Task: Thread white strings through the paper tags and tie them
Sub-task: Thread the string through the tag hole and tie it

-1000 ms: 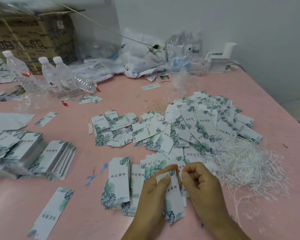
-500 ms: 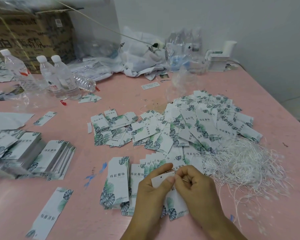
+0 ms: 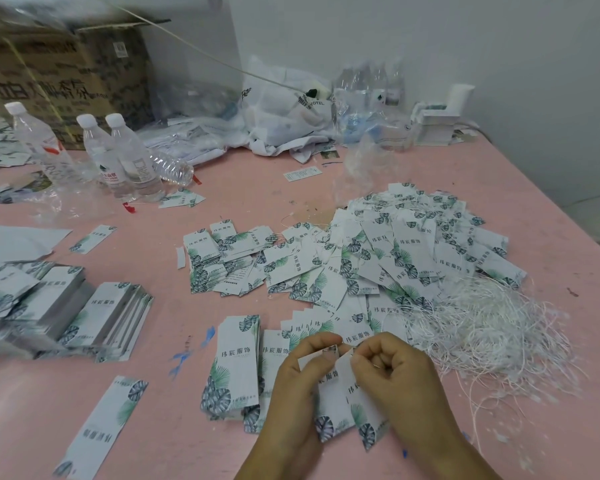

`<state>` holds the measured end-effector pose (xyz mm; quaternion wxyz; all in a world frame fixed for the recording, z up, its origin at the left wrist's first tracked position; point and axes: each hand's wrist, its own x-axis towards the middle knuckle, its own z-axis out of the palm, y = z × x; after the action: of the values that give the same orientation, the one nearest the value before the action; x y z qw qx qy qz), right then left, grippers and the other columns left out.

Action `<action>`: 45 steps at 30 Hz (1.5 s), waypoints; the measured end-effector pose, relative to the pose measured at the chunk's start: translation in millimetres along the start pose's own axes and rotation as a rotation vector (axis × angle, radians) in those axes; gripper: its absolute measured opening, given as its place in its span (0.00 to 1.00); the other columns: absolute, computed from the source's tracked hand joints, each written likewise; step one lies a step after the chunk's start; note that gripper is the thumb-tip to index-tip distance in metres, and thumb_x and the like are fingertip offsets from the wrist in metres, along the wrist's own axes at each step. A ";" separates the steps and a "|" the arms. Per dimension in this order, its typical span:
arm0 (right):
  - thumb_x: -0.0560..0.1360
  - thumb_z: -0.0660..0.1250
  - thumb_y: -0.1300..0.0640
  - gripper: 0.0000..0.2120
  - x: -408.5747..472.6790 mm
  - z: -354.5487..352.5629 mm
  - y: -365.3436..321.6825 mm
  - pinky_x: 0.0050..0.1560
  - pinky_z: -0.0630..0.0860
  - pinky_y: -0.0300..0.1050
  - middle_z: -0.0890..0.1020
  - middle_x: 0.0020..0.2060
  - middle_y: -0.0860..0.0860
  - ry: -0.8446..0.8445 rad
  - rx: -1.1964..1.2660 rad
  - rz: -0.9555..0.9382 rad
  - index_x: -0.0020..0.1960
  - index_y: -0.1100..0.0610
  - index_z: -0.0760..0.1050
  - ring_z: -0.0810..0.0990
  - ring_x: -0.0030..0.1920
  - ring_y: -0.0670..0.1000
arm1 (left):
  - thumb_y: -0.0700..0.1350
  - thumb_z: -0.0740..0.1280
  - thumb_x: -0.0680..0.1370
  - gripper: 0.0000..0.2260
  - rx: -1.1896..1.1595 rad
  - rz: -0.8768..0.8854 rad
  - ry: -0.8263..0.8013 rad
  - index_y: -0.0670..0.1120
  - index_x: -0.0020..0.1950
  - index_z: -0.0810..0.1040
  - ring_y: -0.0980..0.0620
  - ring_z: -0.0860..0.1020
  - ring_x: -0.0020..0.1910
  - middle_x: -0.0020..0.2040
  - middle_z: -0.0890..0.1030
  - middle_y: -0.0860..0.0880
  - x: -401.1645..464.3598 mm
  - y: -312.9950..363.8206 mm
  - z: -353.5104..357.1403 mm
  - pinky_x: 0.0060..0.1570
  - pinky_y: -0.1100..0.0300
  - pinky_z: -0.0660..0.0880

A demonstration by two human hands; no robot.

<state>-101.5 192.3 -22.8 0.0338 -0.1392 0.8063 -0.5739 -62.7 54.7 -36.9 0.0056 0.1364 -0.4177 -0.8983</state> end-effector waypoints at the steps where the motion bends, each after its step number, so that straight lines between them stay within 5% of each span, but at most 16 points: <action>1: 0.73 0.72 0.59 0.07 0.7 -0.7 -0.6 0.29 0.65 0.31 0.68 0.23 0.44 -0.016 0.030 0.022 0.37 0.50 0.79 0.65 0.27 0.42 | 0.42 0.76 0.62 0.15 -0.015 -0.006 -0.006 0.44 0.48 0.83 0.42 0.81 0.41 0.47 0.83 0.38 0.1 0.4 0.1 0.42 0.52 0.79; 5: 0.73 0.72 0.60 0.07 3.0 -2.7 -2.7 0.28 0.65 0.33 0.69 0.25 0.46 -0.054 0.095 0.078 0.37 0.52 0.79 0.65 0.27 0.44 | 0.37 0.69 0.65 0.11 -0.027 -0.012 -0.012 0.43 0.46 0.83 0.42 0.80 0.39 0.46 0.82 0.37 -0.4 0.3 0.3 0.39 0.53 0.79; 18: 0.73 0.73 0.59 0.05 7.2 -10.6 -3.4 0.27 0.65 0.32 0.71 0.24 0.47 -0.207 0.143 0.146 0.38 0.54 0.80 0.66 0.26 0.45 | 0.45 0.78 0.67 0.13 0.259 0.162 0.074 0.45 0.49 0.82 0.45 0.78 0.37 0.44 0.82 0.43 -1.0 -6.8 -3.9 0.40 0.51 0.76; 27: 0.70 0.65 0.64 0.08 25.9 -26.5 8.6 0.16 0.59 0.35 0.67 0.25 0.51 -0.199 1.057 0.707 0.48 0.64 0.75 0.60 0.18 0.44 | 0.36 0.73 0.71 0.09 -0.012 0.126 0.157 0.44 0.48 0.79 0.43 0.82 0.38 0.42 0.83 0.39 2.4 -5.1 -1.0 0.37 0.53 0.80; 33: 0.62 0.78 0.68 0.13 26.5 -26.5 6.4 0.15 0.57 0.35 0.71 0.29 0.52 -0.209 1.359 0.695 0.44 0.62 0.80 0.59 0.21 0.43 | 0.38 0.71 0.71 0.06 -0.032 0.130 0.185 0.45 0.47 0.79 0.44 0.81 0.36 0.39 0.83 0.39 3.2 -4.6 -0.7 0.42 0.51 0.76; 35: 0.72 0.68 0.60 0.06 24.4 -21.8 3.3 0.16 0.56 0.34 0.71 0.31 0.51 -0.181 1.315 0.596 0.47 0.61 0.80 0.56 0.24 0.43 | 0.37 0.73 0.71 0.08 0.014 0.150 0.174 0.45 0.47 0.79 0.43 0.81 0.39 0.42 0.82 0.37 3.5 -7.2 -0.7 0.45 0.49 0.76; 37: 0.74 0.65 0.53 0.11 18.2 -15.4 -2.3 0.17 0.56 0.34 0.72 0.32 0.52 -0.177 1.105 0.446 0.48 0.59 0.82 0.58 0.23 0.43 | 0.40 0.74 0.71 0.09 0.066 0.163 0.174 0.45 0.48 0.79 0.41 0.79 0.43 0.47 0.80 0.33 3.6 -10.0 -0.9 0.48 0.45 0.75; 40: 0.74 0.68 0.42 0.13 3.7 -3.8 -5.9 0.24 0.66 0.39 0.76 0.30 0.50 -0.137 0.422 0.193 0.49 0.50 0.83 0.68 0.24 0.48 | 0.45 0.75 0.68 0.13 0.130 0.164 0.175 0.46 0.50 0.79 0.39 0.79 0.44 0.52 0.77 0.29 4.6 -13.3 -2.7 0.50 0.41 0.73; 43: 0.74 0.71 0.51 0.02 -0.1 3.7 -5.6 0.31 0.72 0.38 0.79 0.28 0.54 -0.079 0.180 0.066 0.45 0.47 0.83 0.74 0.29 0.46 | 0.49 0.75 0.67 0.14 0.216 0.203 0.184 0.48 0.50 0.79 0.40 0.80 0.46 0.53 0.79 0.35 6.0 -15.6 -6.1 0.53 0.41 0.75; 45: 0.73 0.73 0.57 0.05 -0.1 4.9 -4.2 0.30 0.69 0.36 0.74 0.26 0.53 -0.078 0.170 0.062 0.43 0.47 0.83 0.70 0.28 0.45 | 0.50 0.74 0.68 0.12 0.308 0.241 0.181 0.50 0.49 0.80 0.41 0.80 0.48 0.51 0.80 0.40 6.1 -17.1 -7.3 0.56 0.42 0.75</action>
<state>-99.5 186.5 -20.6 0.0947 -0.1333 0.7568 -0.6329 -65.0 59.7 -55.8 0.1295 0.1649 -0.5609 -0.8009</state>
